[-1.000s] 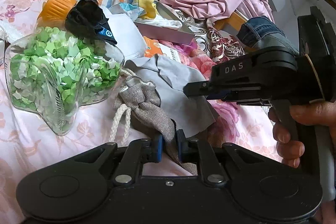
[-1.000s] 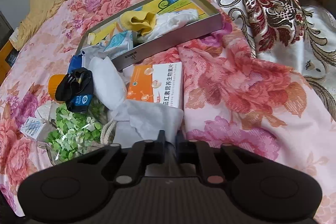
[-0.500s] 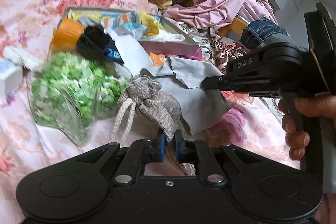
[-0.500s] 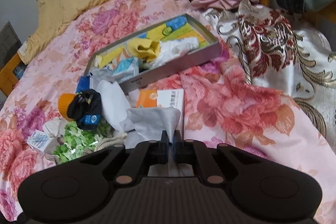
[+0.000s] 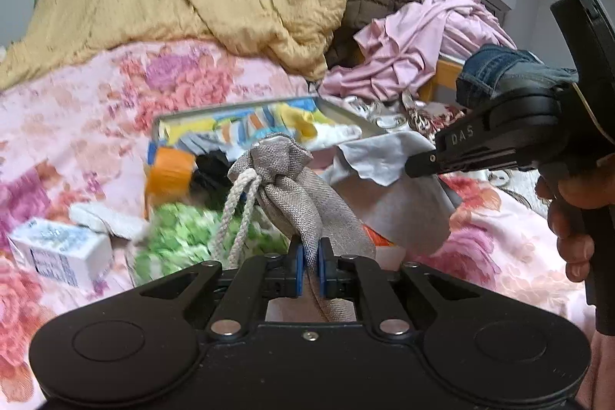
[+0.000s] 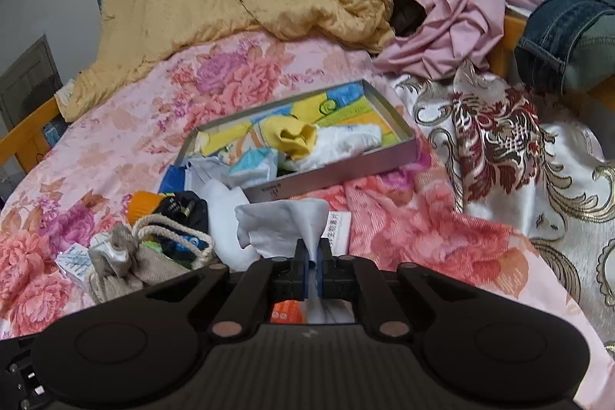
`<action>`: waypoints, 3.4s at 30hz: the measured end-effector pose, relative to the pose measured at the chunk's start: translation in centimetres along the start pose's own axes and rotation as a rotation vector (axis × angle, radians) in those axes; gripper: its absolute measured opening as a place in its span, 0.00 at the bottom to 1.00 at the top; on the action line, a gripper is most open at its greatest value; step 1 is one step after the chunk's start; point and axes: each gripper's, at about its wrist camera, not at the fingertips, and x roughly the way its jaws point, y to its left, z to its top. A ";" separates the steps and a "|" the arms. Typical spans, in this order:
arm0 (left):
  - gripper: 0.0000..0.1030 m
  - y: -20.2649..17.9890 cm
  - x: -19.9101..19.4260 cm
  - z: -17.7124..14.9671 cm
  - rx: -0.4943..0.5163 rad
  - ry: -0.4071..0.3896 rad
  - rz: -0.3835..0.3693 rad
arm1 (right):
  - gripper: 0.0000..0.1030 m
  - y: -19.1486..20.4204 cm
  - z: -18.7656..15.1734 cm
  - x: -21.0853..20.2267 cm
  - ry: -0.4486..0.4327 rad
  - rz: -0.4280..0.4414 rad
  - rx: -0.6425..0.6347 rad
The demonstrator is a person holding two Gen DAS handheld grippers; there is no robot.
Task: Organize soft objects
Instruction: 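Lift and carry the bag and grey cloth with both grippers over the tray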
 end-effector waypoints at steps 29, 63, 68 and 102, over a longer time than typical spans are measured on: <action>0.07 0.5 -2.2 2.6 0.049 -0.166 0.061 | 0.04 0.0 1.0 -3.4 -0.224 0.017 0.004; 0.07 14.6 11.1 11.9 -0.143 -0.211 0.109 | 0.04 8.7 7.7 8.9 -0.350 0.106 -0.167; 0.07 15.9 13.3 11.8 -0.138 -0.177 0.036 | 0.04 9.4 8.4 11.7 -0.309 0.100 -0.147; 0.17 20.6 19.9 9.6 -0.336 0.108 -0.031 | 0.19 9.3 7.7 18.4 -0.066 0.023 -0.102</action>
